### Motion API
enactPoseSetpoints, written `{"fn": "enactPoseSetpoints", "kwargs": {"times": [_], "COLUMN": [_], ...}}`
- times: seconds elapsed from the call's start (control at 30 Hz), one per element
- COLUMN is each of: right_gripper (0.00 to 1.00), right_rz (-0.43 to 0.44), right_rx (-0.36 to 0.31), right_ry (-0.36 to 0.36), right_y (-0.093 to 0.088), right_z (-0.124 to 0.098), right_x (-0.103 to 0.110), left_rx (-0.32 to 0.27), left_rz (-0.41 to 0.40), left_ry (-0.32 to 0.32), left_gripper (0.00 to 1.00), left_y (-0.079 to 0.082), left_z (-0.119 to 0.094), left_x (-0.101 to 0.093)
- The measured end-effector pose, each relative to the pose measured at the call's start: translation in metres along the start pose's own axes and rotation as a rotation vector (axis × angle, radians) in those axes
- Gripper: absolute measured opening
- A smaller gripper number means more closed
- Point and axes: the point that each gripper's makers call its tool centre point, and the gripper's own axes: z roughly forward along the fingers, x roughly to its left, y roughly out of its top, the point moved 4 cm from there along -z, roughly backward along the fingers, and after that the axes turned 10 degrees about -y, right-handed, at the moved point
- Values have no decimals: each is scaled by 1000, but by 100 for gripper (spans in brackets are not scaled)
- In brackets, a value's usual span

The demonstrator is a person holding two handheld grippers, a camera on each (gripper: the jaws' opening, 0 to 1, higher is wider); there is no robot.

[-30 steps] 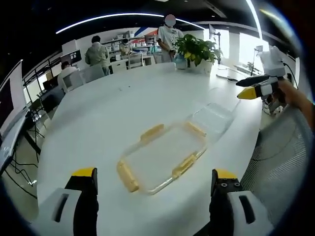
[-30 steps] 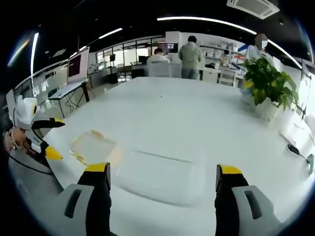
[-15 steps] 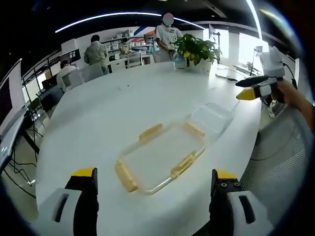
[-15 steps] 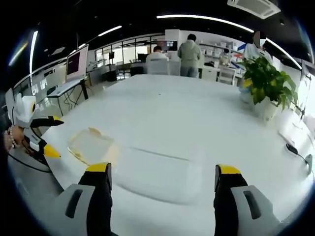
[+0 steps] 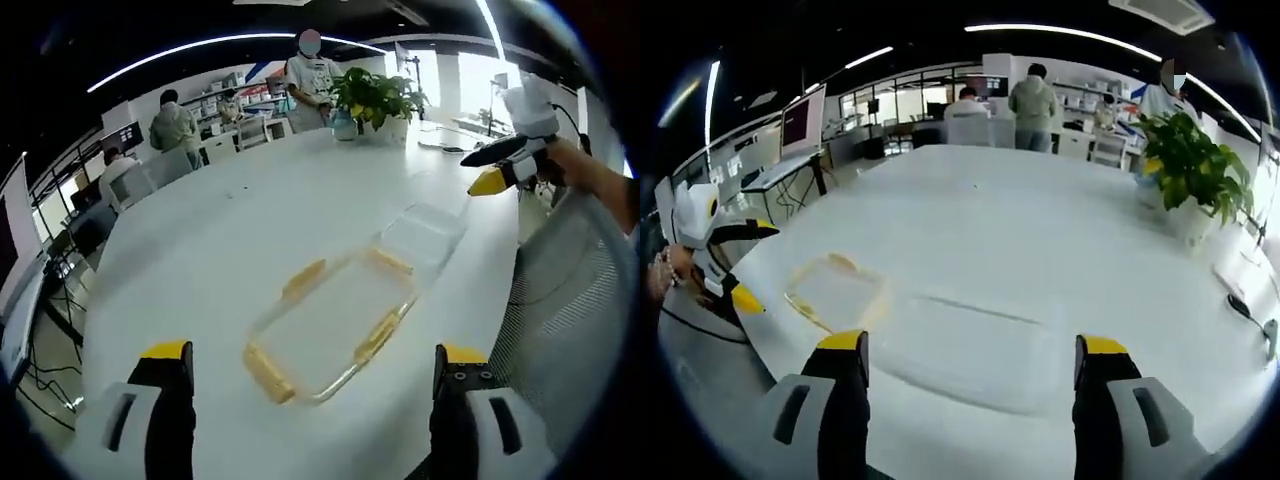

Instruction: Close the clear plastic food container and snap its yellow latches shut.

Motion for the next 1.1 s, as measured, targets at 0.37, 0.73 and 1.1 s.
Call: {"fn": "enactPoseSetpoints", "kwargs": {"times": [0.37, 0.73, 1.1], "right_gripper": [83, 85, 77], "right_rz": [-102, -411, -632], "right_rx": [-49, -124, -109], "right_ry": [39, 195, 378], "right_y": [25, 66, 88], "right_z": [8, 30, 51], "right_x": [5, 37, 71], "left_rx": [17, 231, 378], "left_rz": [83, 232, 336], "left_ry": [-41, -91, -193], "left_gripper": [99, 98, 95], "left_y": [15, 11, -2], "left_z": [-9, -3, 11], "left_x": [32, 70, 88]}}
